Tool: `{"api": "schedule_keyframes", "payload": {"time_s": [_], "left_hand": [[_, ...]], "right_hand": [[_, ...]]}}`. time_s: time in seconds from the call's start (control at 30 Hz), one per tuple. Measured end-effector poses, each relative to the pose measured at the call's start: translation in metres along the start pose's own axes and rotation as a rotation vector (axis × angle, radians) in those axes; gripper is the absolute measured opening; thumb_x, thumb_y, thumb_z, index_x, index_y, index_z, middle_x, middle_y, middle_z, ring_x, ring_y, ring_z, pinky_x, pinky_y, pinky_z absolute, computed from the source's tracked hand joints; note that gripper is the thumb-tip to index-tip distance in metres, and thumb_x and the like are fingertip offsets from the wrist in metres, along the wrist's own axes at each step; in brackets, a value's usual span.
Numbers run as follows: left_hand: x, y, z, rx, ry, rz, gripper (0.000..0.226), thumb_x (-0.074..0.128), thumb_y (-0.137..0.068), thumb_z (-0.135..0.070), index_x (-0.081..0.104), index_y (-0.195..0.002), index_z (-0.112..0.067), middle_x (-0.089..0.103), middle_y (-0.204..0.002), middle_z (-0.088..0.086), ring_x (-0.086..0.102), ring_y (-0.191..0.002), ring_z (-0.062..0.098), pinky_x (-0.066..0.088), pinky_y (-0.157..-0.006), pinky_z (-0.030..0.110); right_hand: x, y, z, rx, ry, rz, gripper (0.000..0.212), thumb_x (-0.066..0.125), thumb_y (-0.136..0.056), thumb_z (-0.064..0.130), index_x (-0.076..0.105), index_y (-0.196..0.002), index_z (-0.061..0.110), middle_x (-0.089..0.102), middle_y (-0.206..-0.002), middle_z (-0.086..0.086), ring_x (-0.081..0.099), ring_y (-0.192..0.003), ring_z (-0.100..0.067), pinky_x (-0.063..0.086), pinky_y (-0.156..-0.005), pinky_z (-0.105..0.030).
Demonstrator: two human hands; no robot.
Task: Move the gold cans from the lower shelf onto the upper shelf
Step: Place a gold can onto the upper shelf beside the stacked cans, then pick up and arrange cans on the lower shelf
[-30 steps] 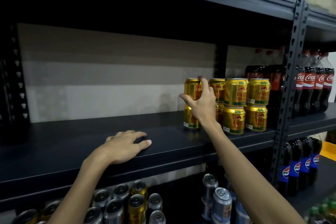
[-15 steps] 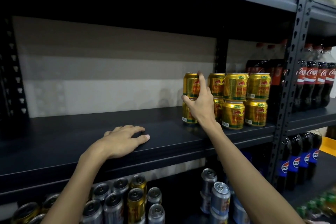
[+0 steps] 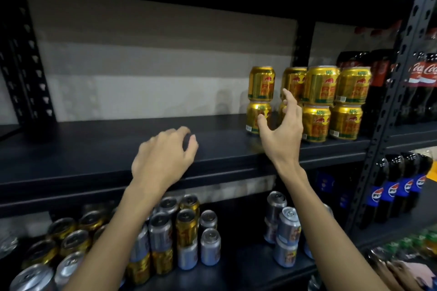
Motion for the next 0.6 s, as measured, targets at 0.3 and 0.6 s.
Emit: {"api": "schedule_keyframes", "payload": {"time_s": [0.3,0.6], "left_hand": [[0.064,0.076,0.011,0.279,0.086,-0.505,0.041,0.055,-0.093,-0.026,0.062,-0.131,-0.011,0.059,-0.135,0.011,0.048,-0.13,0.027,0.023,-0.116,0.044],[0.19,0.193,0.056,0.352,0.295,-0.197,0.037,0.055,-0.087,-0.017,0.06,-0.123,-0.011,0.053,-0.136,0.012,0.052,-0.121,0.027,0.039,-0.098,0.039]], "right_hand": [[0.005,0.082,-0.019,-0.068,-0.051,-0.115,0.046,0.06,-0.098,0.025,0.051,-0.14,0.008,0.051,-0.142,-0.011,0.046,-0.135,-0.024,0.037,-0.114,-0.052],[0.038,0.24,-0.079,0.024,-0.045,0.234,0.045,0.058,-0.094,0.024,0.047,-0.137,0.015,0.032,-0.155,-0.015,0.036,-0.144,-0.031,0.034,-0.118,-0.041]]}}
Point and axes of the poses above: each hand's wrist, its own y-axis away from the middle knuckle, its own x-axis out of the palm, z = x × y, the point moved 2 cm from there along -y, towards the middle knuckle
